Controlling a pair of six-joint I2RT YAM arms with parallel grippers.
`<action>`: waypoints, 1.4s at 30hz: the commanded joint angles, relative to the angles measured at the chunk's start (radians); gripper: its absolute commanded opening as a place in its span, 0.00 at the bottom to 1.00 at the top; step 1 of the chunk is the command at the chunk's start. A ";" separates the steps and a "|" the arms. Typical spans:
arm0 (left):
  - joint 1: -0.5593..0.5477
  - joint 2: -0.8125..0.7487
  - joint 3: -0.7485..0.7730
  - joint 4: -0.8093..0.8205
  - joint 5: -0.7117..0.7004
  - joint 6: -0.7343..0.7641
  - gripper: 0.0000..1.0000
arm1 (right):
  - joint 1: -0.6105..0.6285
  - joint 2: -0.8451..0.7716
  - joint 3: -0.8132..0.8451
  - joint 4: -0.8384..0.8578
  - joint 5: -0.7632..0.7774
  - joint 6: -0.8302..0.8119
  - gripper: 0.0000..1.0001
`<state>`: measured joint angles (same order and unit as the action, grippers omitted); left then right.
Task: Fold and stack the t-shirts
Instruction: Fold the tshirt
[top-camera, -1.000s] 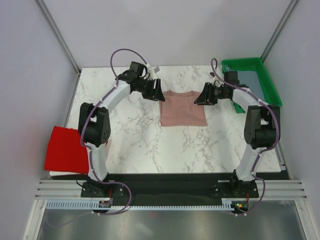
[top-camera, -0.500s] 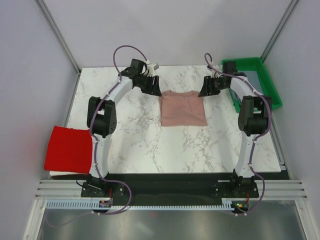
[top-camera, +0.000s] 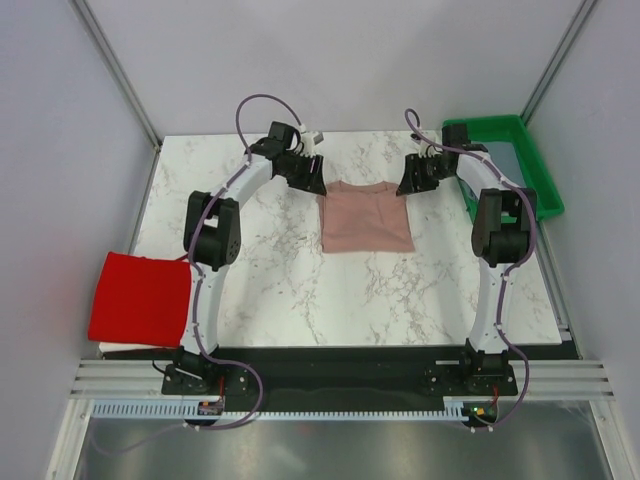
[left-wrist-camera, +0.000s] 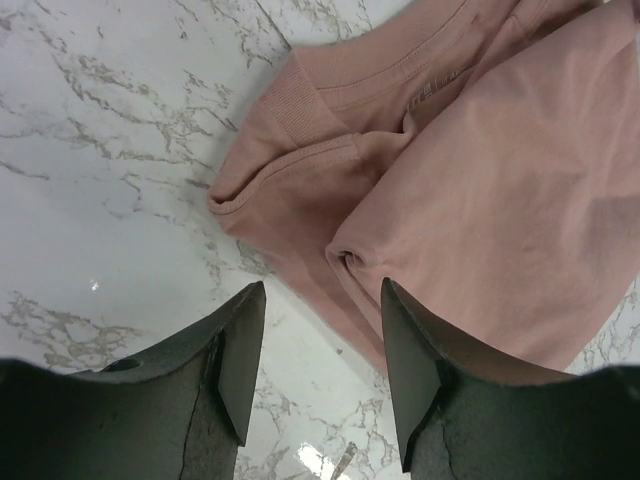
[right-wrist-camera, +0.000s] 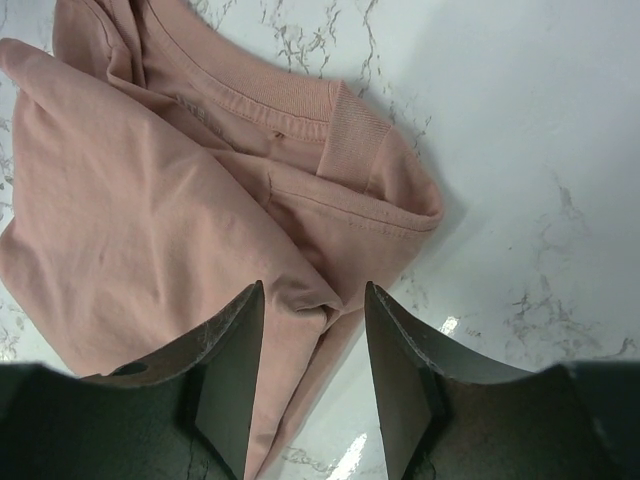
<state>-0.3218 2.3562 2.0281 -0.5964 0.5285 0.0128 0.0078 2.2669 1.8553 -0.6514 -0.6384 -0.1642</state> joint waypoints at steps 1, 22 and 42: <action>-0.019 0.032 0.057 0.029 -0.004 0.047 0.57 | -0.005 0.023 0.042 0.006 -0.021 -0.023 0.52; -0.060 0.071 0.106 0.067 -0.050 0.047 0.11 | -0.005 0.042 0.045 0.050 -0.079 -0.020 0.17; -0.069 -0.345 -0.231 0.064 -0.013 0.045 0.02 | -0.048 -0.349 -0.169 0.029 -0.219 -0.020 0.00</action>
<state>-0.3859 2.1109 1.8698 -0.5552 0.5076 0.0254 -0.0372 2.0163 1.7302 -0.6388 -0.7933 -0.1684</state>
